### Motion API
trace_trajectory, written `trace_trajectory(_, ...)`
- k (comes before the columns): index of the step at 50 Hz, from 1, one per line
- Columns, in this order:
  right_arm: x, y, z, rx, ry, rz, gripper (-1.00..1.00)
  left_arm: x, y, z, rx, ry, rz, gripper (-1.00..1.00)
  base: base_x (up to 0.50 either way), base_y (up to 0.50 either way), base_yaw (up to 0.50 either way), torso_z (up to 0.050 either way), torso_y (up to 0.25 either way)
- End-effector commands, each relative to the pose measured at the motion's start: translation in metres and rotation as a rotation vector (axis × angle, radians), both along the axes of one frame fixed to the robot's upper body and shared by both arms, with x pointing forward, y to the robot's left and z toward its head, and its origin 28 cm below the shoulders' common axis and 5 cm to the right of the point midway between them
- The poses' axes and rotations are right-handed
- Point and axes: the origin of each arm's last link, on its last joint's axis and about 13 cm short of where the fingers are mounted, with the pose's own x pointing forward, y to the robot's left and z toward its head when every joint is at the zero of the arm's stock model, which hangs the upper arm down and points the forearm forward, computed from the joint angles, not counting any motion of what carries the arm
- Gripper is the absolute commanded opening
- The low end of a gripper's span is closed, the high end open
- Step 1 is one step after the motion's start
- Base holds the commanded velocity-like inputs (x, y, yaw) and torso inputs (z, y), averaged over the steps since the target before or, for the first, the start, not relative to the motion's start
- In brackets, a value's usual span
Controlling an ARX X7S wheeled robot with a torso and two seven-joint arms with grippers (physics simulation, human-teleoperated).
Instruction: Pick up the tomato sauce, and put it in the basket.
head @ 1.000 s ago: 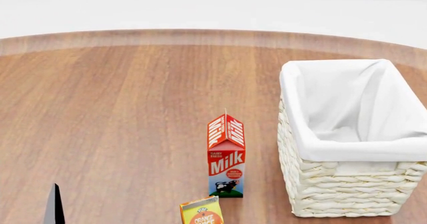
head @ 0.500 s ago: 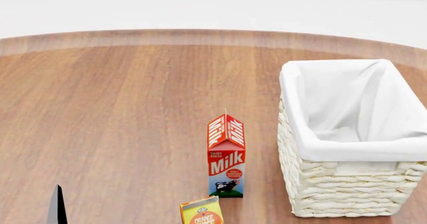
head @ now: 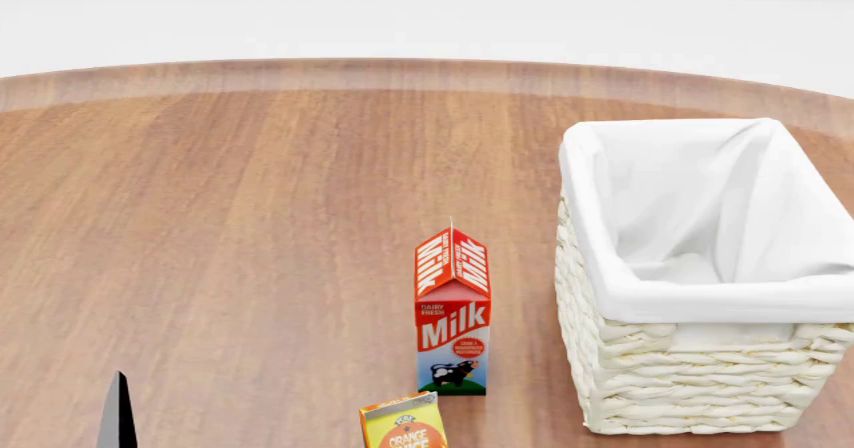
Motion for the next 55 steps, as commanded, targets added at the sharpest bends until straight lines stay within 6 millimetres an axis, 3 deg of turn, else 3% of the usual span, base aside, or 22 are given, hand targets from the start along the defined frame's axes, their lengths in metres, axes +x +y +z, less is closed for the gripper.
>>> trace_trajectory(1, -0.001, 0.002, 0.011, -0.026, -0.058, 0.031, -1.0, 0.0, 0.0, 0.0, 0.0, 0.001, 0.0, 1.0, 0.0, 0.0, 0.0, 0.0, 0.0)
trace_trajectory(5, 0.004, -0.002, 0.039, -0.014, -0.171, 0.006, -1.0, 0.0, 0.0, 0.0, -0.001, 0.001, 0.001, 1.0, 0.0, 0.0, 0.0, 0.0, 0.0)
trace_trajectory(8, 0.009, -0.008, 0.08, 0.019, -0.337, -0.004, -1.0, 0.001, 0.0, 0.0, -0.002, 0.003, 0.002, 1.0, 0.0, 0.0, 0.0, 0.0, 0.0)
trace_trajectory(20, 0.032, -0.017, 0.154, 0.004, -0.639, -0.002, -1.0, 0.0, 0.0, 0.0, -0.007, 0.007, 0.002, 1.0, 0.0, 0.0, 0.0, 0.0, 0.001)
trace_trajectory(34, 0.071, -0.027, 0.2, -0.046, -0.782, -0.051, -1.0, 0.003, 0.001, -0.001, -0.011, 0.016, 0.001, 1.0, 0.0, 0.0, 0.0, 0.0, 0.0)
trace_trajectory(55, 0.175, -0.05, 0.274, -0.07, -0.865, -0.179, -1.0, 0.004, 0.002, -0.001, -0.013, 0.018, 0.005, 1.0, 0.0, 0.0, 0.0, 0.0, 0.0)
